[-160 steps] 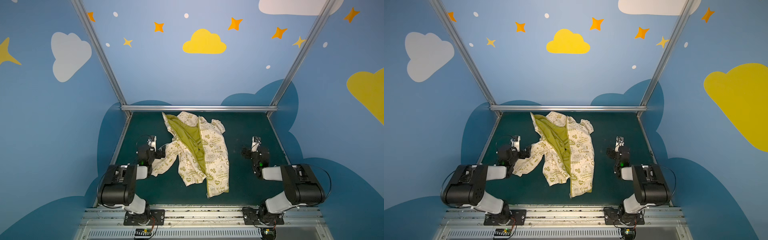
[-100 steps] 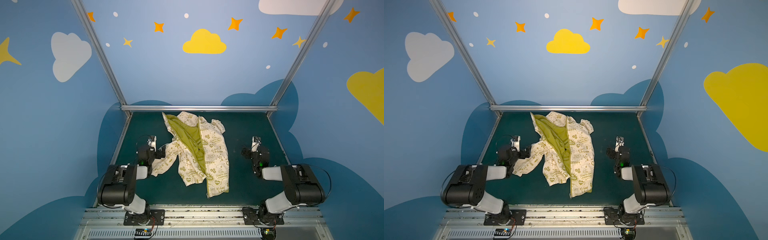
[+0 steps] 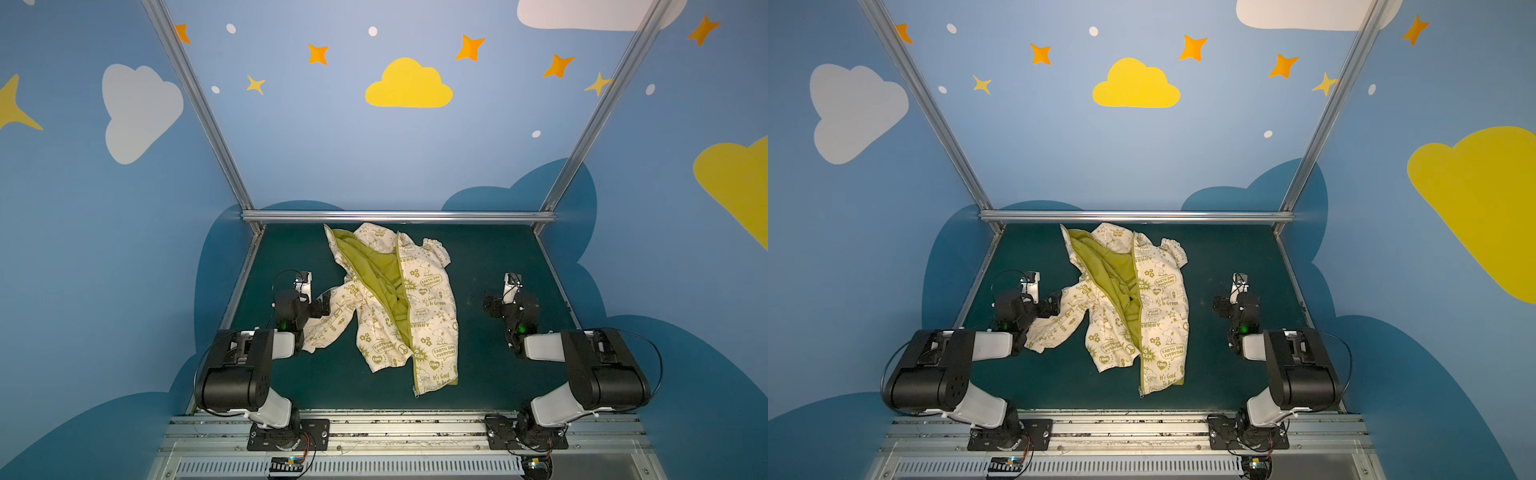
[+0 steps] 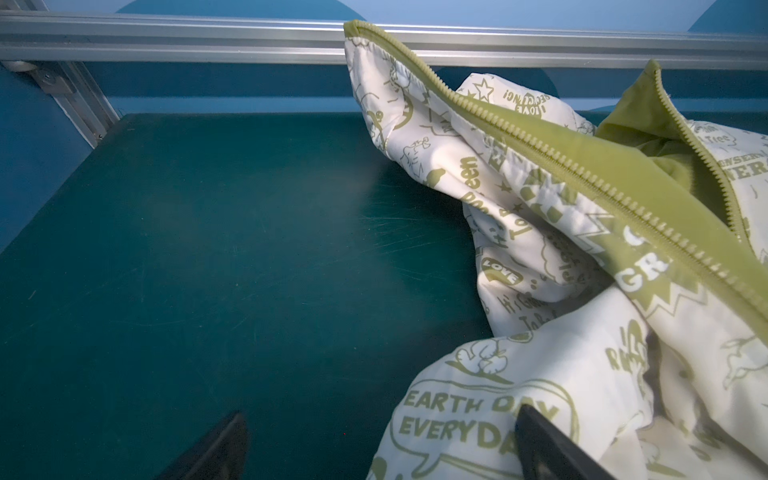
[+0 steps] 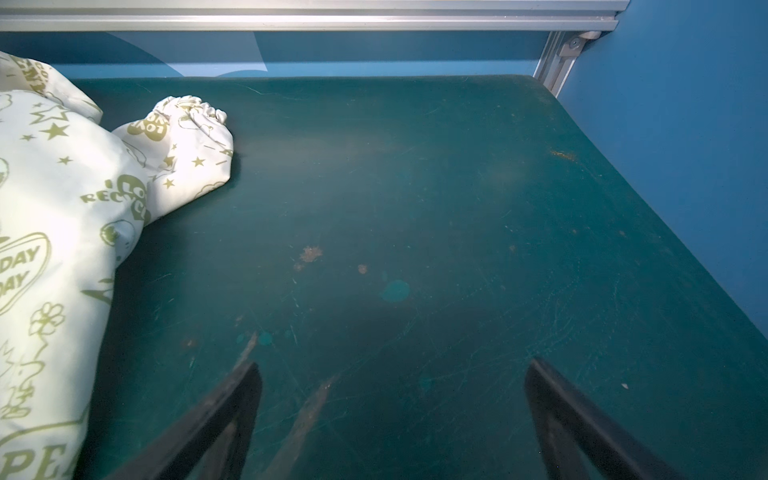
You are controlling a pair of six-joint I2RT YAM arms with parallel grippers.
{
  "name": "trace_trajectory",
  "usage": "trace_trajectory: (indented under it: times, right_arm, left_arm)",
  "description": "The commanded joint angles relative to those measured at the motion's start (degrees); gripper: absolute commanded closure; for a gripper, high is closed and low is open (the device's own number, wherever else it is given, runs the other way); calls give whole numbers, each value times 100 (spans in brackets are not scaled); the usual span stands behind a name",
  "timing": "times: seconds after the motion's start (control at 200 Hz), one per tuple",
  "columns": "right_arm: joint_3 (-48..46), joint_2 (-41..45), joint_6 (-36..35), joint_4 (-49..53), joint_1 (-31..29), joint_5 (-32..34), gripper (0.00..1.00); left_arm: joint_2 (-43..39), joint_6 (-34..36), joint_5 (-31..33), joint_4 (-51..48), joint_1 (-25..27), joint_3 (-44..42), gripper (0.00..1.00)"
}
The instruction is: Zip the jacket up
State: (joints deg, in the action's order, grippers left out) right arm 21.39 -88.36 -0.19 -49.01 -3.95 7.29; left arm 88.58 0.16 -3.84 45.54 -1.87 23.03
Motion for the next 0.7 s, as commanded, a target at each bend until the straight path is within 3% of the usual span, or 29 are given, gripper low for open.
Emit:
trace_trajectory:
  times: [0.0, 0.105, 0.195, 0.34, 0.466, 0.696]
  right_arm:
    - [87, 213, -10, -20, -14, -118, 1]
    - [560, 974, 33, 1653, -218, 282, 1]
    - [1163, 1395, 712, 3329, -297, 653, 1]
    - [2116, 1733, 1650, 5685, -694, 431, 1]
    - [2567, 1970, 2526, 7035, -1304, -211, 1]
    - [2106, 2397, 3761, 7359, -2152, -1255, 1]
  left_arm:
    - [-363, 114, 47, -317, 63, 200, 1]
    - [-1235, -135, 765, -2544, 306, 1004, 1]
    - [-1763, -763, 992, -4371, 441, 1702, 0]
    - [-2382, -1641, 1020, -6058, 1055, 2080, 1]
    - [-2664, -2339, 922, -6684, 1967, 2049, 2]
    - [-2830, -4187, 525, -6222, 3660, 1390, 14]
